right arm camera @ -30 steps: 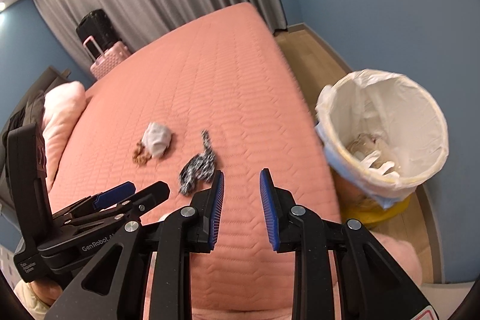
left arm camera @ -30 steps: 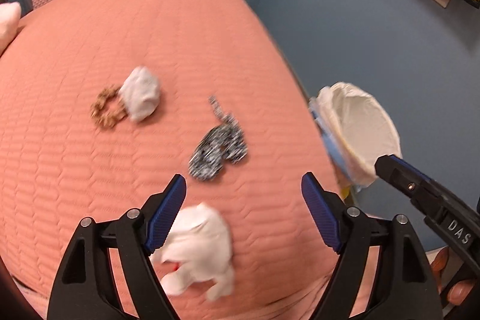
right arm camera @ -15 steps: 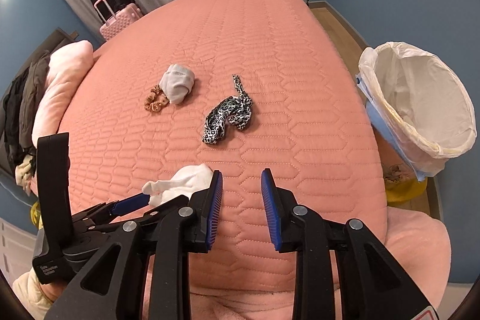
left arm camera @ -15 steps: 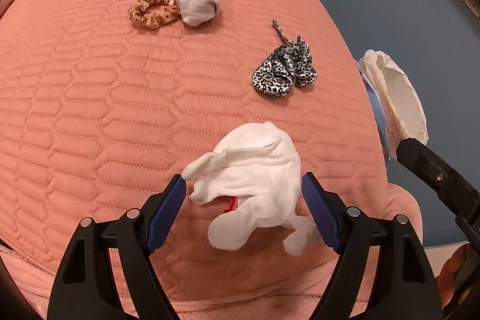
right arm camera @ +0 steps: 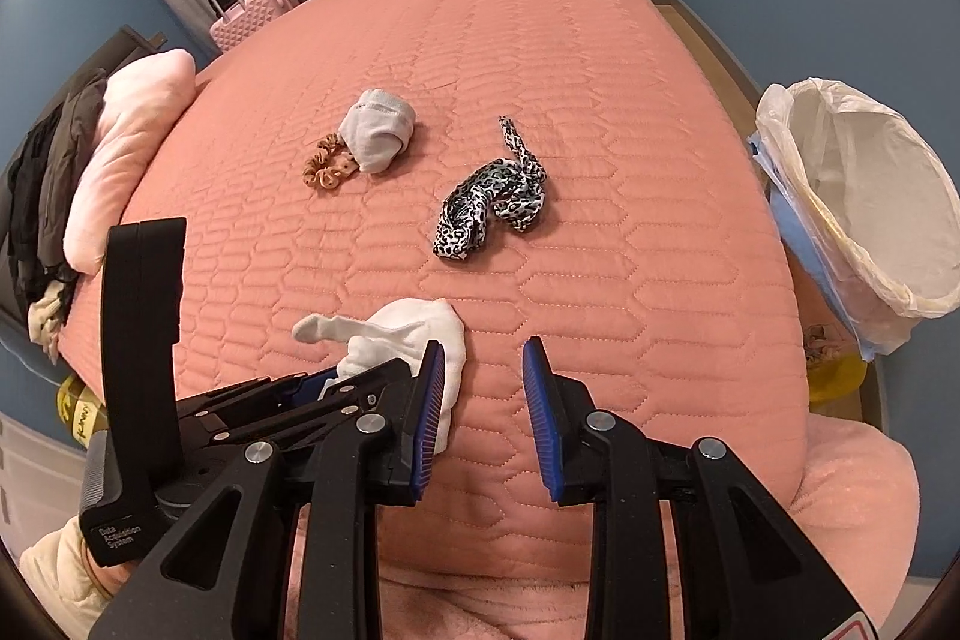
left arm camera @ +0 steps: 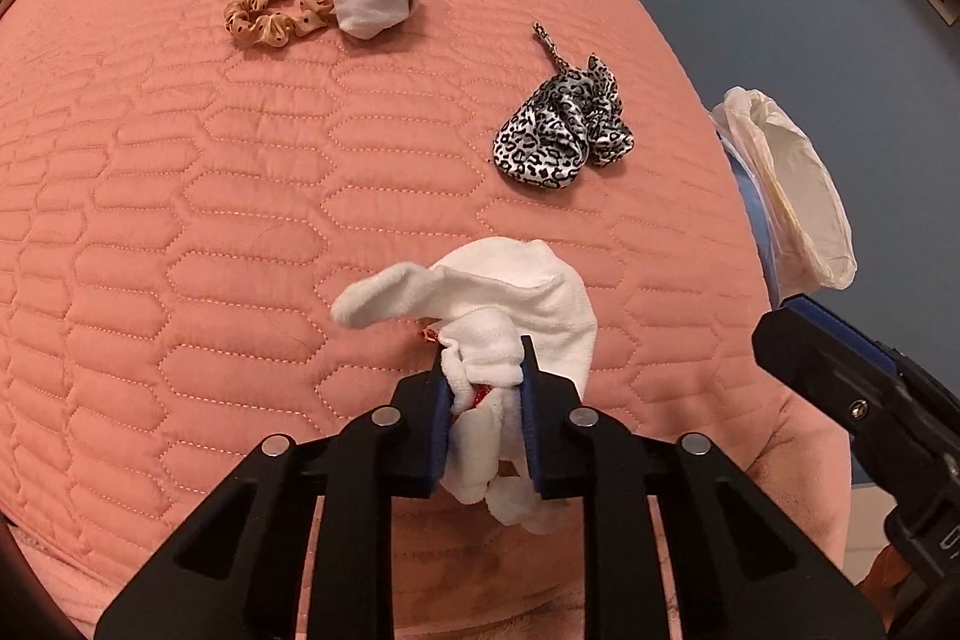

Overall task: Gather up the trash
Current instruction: 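Hold the white glove in left tool while right tool grasps leopard scrunchie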

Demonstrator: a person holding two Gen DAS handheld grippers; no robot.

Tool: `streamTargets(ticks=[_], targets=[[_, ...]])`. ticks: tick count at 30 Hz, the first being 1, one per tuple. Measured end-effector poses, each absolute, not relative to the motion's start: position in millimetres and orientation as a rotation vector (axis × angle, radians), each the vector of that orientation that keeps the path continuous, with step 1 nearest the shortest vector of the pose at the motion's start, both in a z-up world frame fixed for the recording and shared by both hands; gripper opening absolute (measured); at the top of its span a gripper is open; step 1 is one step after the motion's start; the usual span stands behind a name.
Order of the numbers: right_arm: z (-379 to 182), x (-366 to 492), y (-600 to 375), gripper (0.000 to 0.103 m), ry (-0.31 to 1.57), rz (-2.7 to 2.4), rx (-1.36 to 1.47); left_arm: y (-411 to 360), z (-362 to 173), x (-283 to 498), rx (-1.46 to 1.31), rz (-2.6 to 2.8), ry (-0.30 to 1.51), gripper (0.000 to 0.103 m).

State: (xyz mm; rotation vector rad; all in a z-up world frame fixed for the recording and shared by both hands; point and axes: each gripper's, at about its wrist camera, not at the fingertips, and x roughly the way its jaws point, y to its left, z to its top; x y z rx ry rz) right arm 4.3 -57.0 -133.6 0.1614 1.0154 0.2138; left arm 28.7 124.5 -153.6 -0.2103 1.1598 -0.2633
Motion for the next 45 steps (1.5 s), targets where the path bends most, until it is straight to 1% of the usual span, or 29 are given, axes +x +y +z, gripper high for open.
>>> streamTargets(ticks=[4,13,23,24,25,26,31,35,41,42,43,44,45], targets=[[-135,12,-53,0.027,1.012,0.215,0.151,127,-142,30,-0.197,-0.258,1.119,0.016],[-138,48,-44,0.027,1.005,0.214,0.147,144,-115,55,-0.210,-0.213,1.032,0.016],[-157,94,-39,0.028,1.044,0.181,0.177,145,-105,93,-0.222,-0.173,0.993,0.016],[-159,99,-40,0.031,1.047,0.169,0.179,145,-106,96,-0.219,-0.170,0.993,0.016],[-161,102,-40,0.042,1.045,0.153,0.182,144,-107,99,-0.216,-0.168,0.993,0.016],[-163,105,-41,0.050,1.042,0.143,0.189,143,-108,102,-0.215,-0.168,0.994,0.016],[-176,126,-43,0.051,1.074,0.128,0.212,142,-114,114,-0.219,-0.168,1.010,0.016],[-187,136,-34,0.060,1.099,0.135,0.203,142,-118,120,-0.224,-0.166,1.024,0.016],[-202,143,-25,0.060,1.116,0.133,0.191,143,-125,125,-0.225,-0.162,1.045,0.016],[-202,143,-24,0.058,1.114,0.131,0.182,143,-126,125,-0.225,-0.161,1.049,0.016],[-202,144,-23,0.053,1.111,0.131,0.171,145,-126,126,-0.226,-0.162,1.052,0.016],[-202,146,-22,0.043,1.113,0.132,0.160,145,-127,126,-0.227,-0.162,1.054,0.016],[-203,146,-21,0.039,1.114,0.133,0.153,145,-128,126,-0.229,-0.162,1.056,0.016]])
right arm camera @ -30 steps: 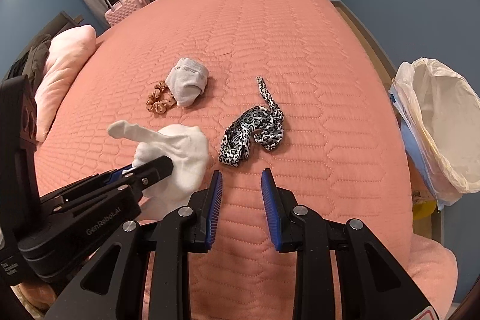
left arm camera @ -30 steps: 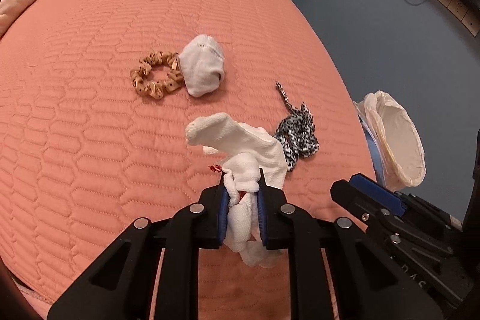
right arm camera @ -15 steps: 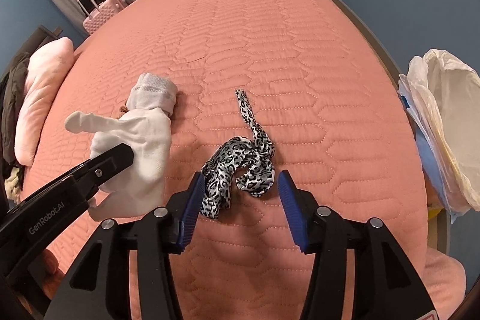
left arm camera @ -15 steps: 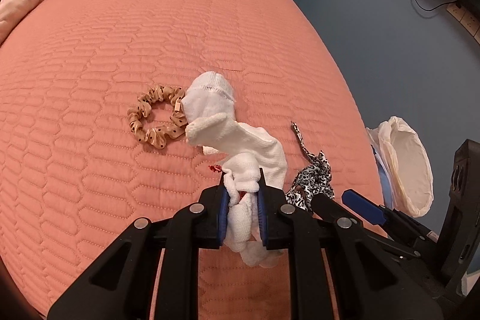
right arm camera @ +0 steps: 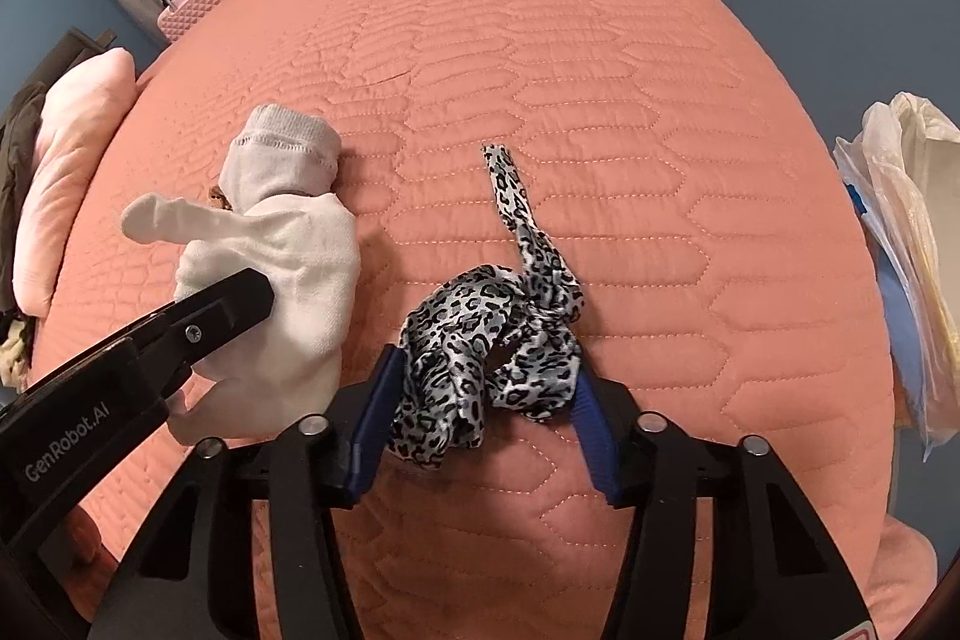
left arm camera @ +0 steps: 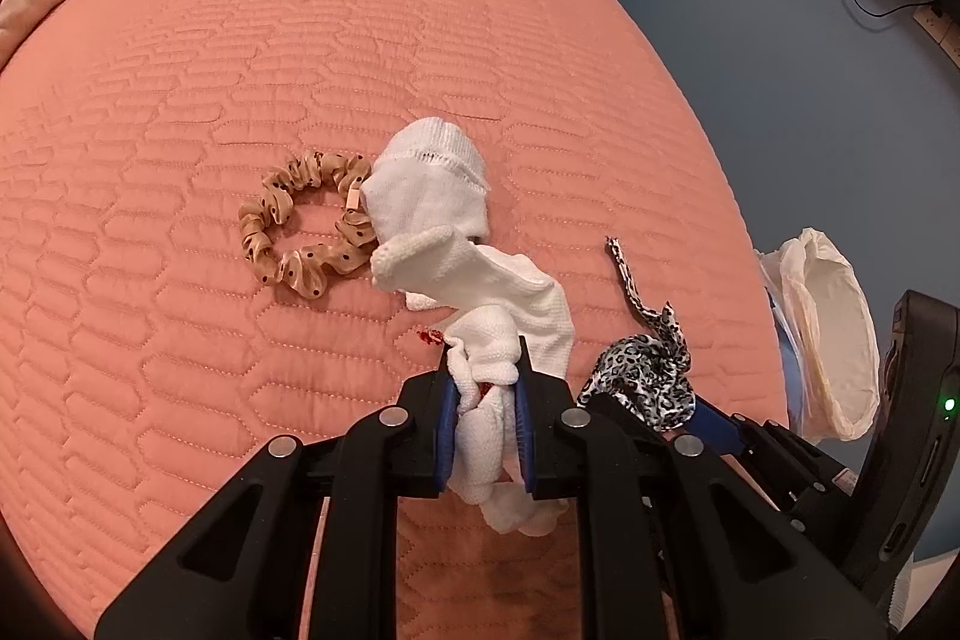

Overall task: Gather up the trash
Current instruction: 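Hold the white glove in left tool while right tool grasps leopard scrunchie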

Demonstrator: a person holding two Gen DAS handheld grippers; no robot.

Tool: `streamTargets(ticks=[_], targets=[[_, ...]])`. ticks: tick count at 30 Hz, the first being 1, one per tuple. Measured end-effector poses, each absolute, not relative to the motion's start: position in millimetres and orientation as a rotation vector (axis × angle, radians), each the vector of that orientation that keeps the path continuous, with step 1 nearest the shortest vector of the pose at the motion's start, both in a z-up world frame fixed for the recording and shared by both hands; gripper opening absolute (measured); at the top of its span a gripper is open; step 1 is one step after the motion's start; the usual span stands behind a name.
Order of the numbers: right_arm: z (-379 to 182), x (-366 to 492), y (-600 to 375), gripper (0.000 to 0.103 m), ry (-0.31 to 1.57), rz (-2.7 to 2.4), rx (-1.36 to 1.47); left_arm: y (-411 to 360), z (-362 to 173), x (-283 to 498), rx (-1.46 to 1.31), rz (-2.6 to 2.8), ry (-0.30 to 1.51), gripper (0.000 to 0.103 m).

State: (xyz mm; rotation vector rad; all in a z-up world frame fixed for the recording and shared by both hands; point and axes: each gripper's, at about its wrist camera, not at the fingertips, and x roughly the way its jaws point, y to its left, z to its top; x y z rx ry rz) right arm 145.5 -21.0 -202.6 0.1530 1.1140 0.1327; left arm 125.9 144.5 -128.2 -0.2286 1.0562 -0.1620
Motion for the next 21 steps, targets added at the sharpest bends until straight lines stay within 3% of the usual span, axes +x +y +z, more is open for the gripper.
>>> streamTargets(ticks=[2,5,21], targets=[[-203,145,-22,0.023,1.116,0.143,0.161,142,-129,126,-0.230,-0.165,1.061,0.016],[-203,143,-24,0.016,1.115,0.150,0.170,138,-132,122,-0.226,-0.173,1.061,0.016],[-165,111,-56,0.014,1.040,0.146,0.242,114,-114,101,-0.181,-0.226,1.023,0.016]])
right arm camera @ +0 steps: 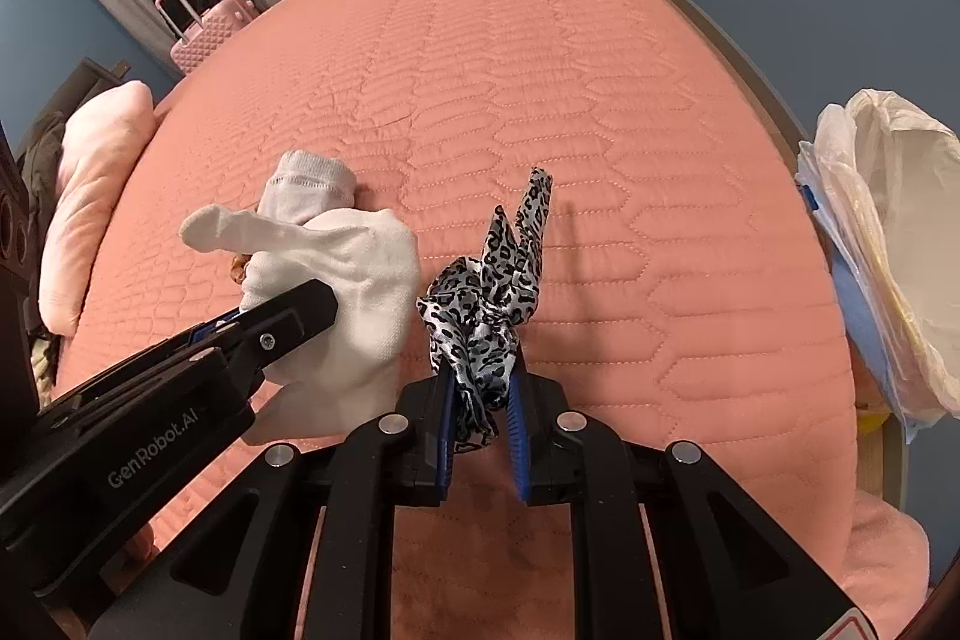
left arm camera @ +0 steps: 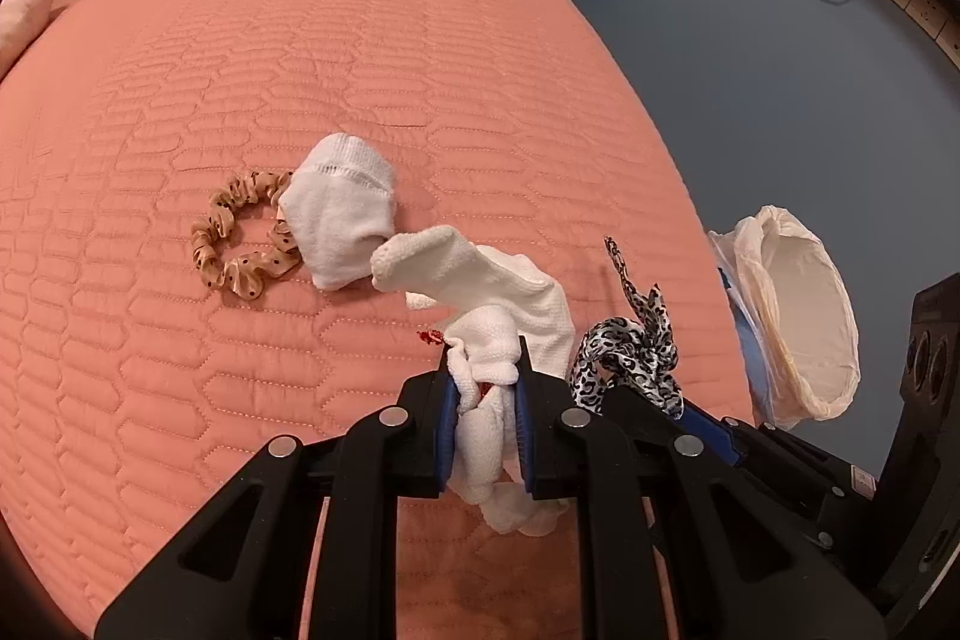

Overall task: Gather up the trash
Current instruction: 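Carry glove and leopard scrunchie to the wastebasket and open both tools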

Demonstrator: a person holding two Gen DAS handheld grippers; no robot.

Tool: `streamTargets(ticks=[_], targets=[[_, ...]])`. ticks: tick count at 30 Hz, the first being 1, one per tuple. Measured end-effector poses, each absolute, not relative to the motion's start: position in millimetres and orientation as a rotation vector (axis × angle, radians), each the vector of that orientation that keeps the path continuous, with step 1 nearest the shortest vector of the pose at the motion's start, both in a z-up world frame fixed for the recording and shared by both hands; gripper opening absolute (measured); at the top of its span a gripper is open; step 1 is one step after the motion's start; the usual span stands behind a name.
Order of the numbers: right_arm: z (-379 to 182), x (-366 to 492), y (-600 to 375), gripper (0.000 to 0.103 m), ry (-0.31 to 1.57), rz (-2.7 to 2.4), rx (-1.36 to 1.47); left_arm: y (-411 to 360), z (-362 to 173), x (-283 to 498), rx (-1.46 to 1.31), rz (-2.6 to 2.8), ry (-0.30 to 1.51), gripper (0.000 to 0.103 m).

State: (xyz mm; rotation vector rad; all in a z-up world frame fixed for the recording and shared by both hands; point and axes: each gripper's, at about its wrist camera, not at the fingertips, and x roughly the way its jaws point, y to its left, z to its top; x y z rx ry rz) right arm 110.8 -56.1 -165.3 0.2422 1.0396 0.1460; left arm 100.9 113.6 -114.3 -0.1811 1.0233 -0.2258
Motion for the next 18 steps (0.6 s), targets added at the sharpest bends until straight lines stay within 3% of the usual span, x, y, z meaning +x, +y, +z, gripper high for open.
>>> streamTargets(ticks=[18], targets=[[-109,51,-122,0.014,0.900,0.098,0.305,50,-70,65,-0.081,-0.320,0.932,0.016]])
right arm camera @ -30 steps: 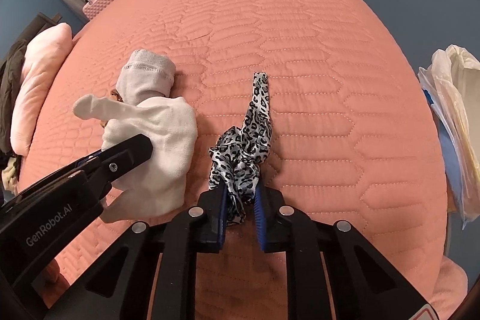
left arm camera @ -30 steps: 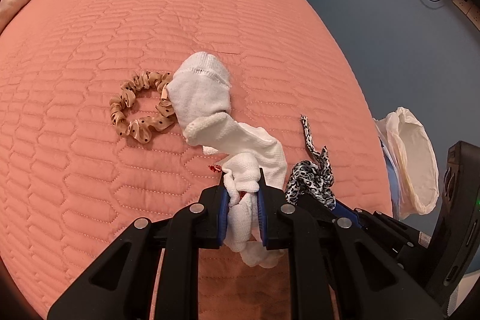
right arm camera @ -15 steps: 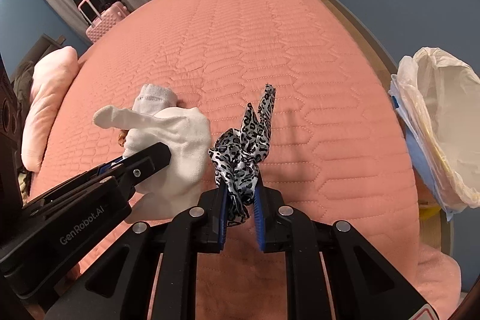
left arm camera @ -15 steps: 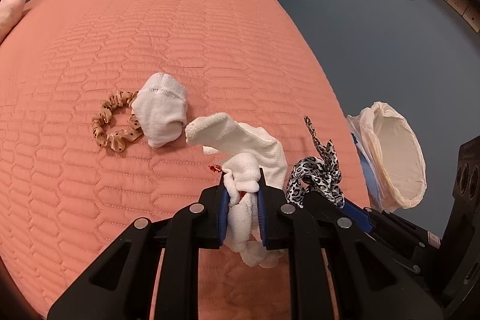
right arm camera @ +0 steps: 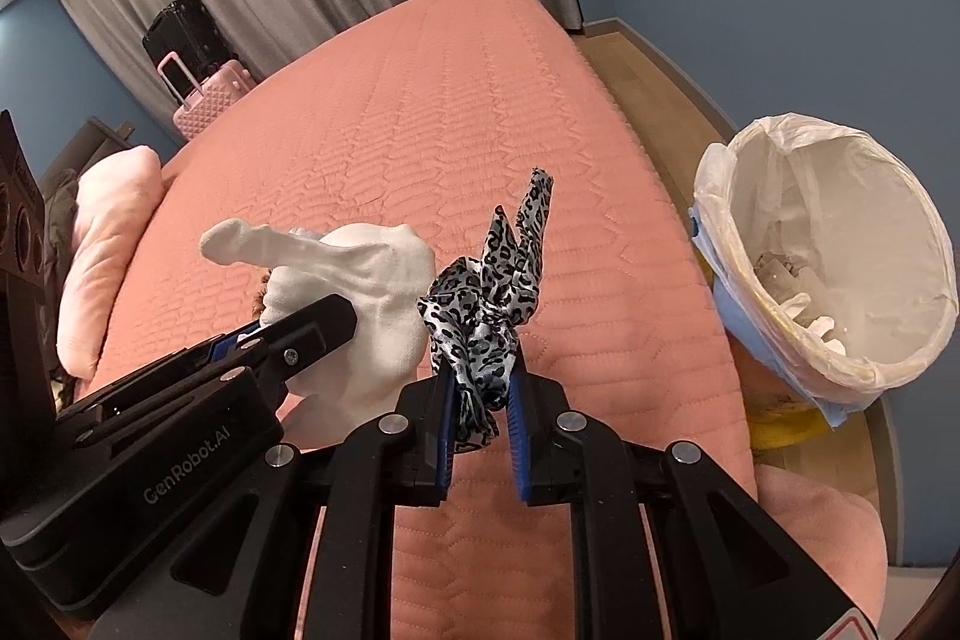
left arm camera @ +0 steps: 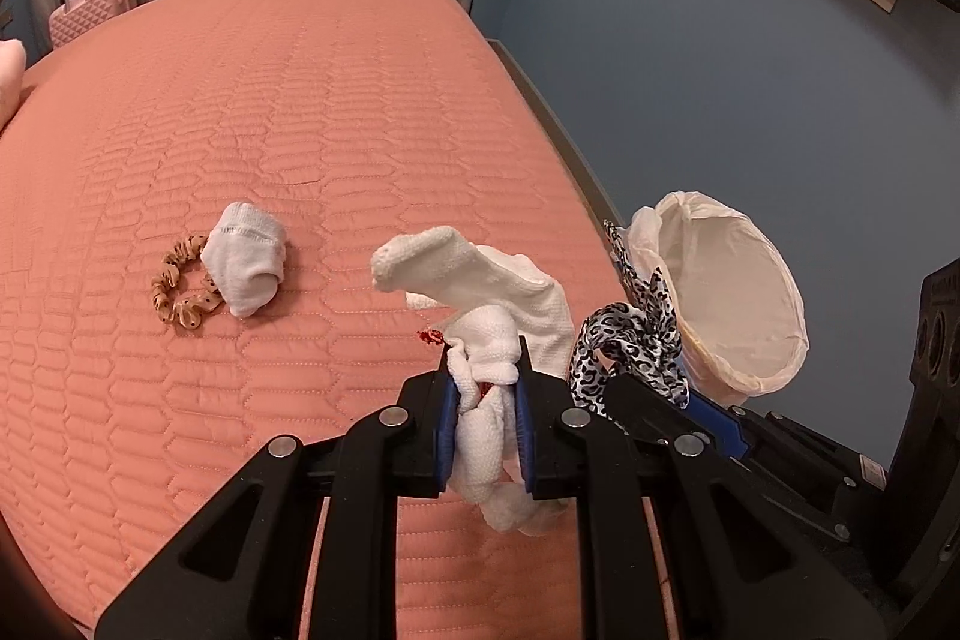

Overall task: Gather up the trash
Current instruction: 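Carry glove and leopard scrunchie to the wastebasket and open both tools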

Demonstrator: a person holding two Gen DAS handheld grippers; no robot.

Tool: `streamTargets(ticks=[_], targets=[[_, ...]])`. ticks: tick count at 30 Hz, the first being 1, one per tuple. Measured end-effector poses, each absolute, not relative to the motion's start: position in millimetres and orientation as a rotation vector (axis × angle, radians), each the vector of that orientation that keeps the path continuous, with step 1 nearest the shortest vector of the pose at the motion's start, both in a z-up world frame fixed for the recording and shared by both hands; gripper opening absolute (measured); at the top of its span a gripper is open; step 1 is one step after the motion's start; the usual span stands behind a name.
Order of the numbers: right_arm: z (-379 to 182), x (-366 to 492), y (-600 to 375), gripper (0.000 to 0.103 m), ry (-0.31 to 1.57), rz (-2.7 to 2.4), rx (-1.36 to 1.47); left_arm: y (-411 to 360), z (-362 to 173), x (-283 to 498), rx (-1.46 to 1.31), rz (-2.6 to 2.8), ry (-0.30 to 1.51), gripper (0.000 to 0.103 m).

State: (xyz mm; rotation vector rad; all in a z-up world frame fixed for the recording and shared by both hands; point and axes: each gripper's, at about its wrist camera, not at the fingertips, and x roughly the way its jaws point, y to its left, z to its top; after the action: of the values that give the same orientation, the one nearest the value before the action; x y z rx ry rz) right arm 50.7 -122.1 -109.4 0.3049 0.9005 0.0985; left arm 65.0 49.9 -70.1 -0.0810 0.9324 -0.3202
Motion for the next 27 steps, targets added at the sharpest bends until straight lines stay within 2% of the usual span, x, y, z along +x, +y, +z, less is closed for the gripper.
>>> streamTargets(ticks=[27], targets=[[-76,1,-227,0.014,0.754,-0.021,0.389,-50,-31,35,0.042,-0.445,0.846,0.016]])
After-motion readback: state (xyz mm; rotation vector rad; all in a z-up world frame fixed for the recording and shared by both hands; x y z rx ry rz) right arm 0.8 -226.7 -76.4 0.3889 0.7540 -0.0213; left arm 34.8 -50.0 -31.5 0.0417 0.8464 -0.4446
